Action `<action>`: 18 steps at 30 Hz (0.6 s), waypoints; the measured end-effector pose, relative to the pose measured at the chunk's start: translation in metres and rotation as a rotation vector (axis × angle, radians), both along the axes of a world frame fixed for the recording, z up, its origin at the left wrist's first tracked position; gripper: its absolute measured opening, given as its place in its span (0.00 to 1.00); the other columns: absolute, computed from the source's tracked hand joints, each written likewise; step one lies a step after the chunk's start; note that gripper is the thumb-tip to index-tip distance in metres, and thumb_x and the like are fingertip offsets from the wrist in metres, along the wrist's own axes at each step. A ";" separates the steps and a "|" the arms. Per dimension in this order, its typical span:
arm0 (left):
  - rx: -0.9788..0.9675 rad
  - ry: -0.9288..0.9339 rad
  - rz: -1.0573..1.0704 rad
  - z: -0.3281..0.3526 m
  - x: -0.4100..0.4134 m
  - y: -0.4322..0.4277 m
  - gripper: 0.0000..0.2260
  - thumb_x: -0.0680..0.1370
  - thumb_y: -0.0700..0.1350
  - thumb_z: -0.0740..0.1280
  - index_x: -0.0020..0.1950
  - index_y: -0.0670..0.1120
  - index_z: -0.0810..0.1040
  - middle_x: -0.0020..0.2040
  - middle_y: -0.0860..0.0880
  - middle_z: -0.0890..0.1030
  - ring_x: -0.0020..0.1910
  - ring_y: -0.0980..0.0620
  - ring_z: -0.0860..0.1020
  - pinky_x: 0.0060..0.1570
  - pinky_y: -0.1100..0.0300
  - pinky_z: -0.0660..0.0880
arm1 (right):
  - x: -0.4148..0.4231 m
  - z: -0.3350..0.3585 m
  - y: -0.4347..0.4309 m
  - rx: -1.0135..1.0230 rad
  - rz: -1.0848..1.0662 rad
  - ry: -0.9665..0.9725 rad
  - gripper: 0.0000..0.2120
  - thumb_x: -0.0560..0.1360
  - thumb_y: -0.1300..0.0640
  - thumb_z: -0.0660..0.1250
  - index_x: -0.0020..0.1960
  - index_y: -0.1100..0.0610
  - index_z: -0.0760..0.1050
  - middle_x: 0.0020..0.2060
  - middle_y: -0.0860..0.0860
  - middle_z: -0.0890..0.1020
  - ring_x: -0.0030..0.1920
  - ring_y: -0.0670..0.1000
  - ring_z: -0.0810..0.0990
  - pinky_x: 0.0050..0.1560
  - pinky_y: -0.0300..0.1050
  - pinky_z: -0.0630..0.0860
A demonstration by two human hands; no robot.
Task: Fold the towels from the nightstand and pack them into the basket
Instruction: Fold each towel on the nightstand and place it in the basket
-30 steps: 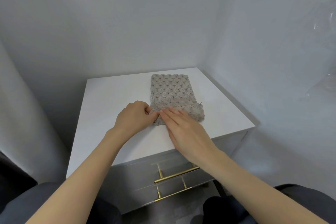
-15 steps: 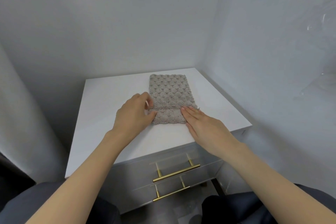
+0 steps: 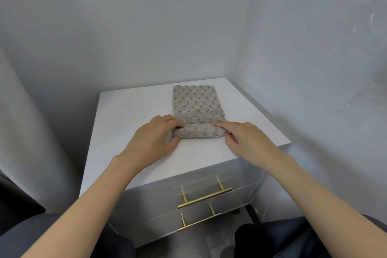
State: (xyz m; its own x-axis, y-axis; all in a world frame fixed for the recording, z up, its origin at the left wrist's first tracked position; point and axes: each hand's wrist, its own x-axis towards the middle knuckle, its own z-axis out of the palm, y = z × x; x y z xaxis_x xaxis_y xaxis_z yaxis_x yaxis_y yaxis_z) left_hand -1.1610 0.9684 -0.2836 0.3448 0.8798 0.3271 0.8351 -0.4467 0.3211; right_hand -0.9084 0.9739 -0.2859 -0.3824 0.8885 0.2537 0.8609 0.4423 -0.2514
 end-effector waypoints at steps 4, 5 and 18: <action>0.009 -0.017 0.012 -0.001 -0.002 0.003 0.11 0.79 0.49 0.65 0.60 0.51 0.78 0.56 0.56 0.78 0.55 0.52 0.72 0.50 0.59 0.70 | 0.001 0.002 0.003 -0.106 -0.079 0.275 0.15 0.79 0.59 0.60 0.63 0.52 0.77 0.43 0.44 0.79 0.42 0.41 0.75 0.42 0.25 0.66; 0.000 -0.038 0.024 -0.001 -0.002 0.003 0.10 0.79 0.49 0.65 0.58 0.51 0.79 0.55 0.56 0.79 0.54 0.52 0.73 0.50 0.59 0.70 | 0.001 0.003 0.003 -0.130 -0.101 0.325 0.14 0.79 0.59 0.60 0.62 0.53 0.77 0.43 0.42 0.78 0.43 0.40 0.75 0.43 0.23 0.66; -0.440 -0.602 0.252 0.004 0.004 0.011 0.08 0.75 0.51 0.69 0.40 0.49 0.79 0.34 0.54 0.79 0.35 0.57 0.75 0.38 0.64 0.68 | -0.002 0.013 0.007 -0.298 -0.360 0.669 0.07 0.75 0.46 0.68 0.47 0.49 0.78 0.33 0.44 0.79 0.37 0.43 0.76 0.40 0.39 0.67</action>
State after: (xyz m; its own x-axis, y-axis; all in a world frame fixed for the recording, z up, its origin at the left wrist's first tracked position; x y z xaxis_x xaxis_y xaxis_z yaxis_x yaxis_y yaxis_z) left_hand -1.1575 0.9795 -0.2793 -0.0077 1.0000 -0.0026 0.5203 0.0062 0.8539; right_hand -0.9103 0.9806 -0.2733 0.0886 0.9942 0.0608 0.5634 0.0003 -0.8262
